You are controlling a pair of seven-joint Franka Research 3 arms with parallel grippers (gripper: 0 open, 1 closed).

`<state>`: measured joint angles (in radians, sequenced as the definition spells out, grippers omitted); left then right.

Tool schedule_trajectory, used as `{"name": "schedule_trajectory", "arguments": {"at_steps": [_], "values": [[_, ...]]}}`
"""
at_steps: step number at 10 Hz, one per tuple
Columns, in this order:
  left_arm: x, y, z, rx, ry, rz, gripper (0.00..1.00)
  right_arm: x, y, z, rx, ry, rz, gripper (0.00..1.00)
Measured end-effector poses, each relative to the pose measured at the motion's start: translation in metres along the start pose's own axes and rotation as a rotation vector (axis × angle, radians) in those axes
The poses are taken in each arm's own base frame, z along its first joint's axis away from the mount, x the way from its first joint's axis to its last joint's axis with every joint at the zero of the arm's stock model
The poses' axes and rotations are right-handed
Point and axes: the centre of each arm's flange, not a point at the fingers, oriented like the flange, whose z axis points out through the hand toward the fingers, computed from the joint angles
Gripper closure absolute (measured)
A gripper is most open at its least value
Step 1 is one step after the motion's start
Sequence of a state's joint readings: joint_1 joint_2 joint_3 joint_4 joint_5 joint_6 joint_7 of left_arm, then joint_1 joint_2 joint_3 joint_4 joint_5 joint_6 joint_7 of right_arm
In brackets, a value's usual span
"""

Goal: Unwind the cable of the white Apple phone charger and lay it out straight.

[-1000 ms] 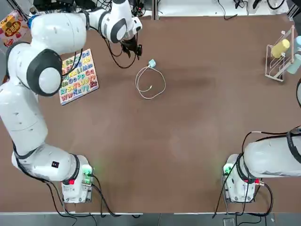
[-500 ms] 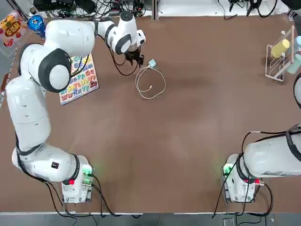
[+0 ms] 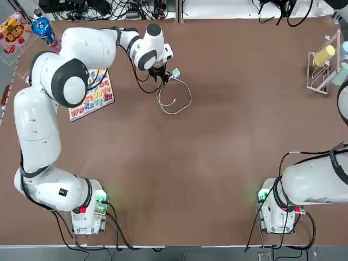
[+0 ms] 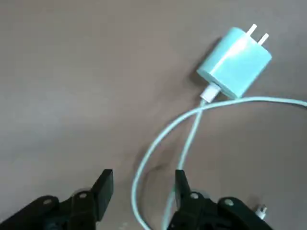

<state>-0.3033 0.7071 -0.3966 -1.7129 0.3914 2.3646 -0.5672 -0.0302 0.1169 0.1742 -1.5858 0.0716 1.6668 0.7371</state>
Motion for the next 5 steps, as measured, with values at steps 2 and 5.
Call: {"name": "schedule_trajectory", "arguments": {"at_steps": [2,5], "values": [[-0.001,0.001,0.006,0.01,-0.002,0.009,0.44,0.0,-0.001,0.001,0.001,-0.003,0.039,0.0],[0.003,-0.009,0.006,0.017,0.006,-0.001,0.43,-0.001,-0.006,0.011,-0.009,-0.018,0.041,0.0]]}}
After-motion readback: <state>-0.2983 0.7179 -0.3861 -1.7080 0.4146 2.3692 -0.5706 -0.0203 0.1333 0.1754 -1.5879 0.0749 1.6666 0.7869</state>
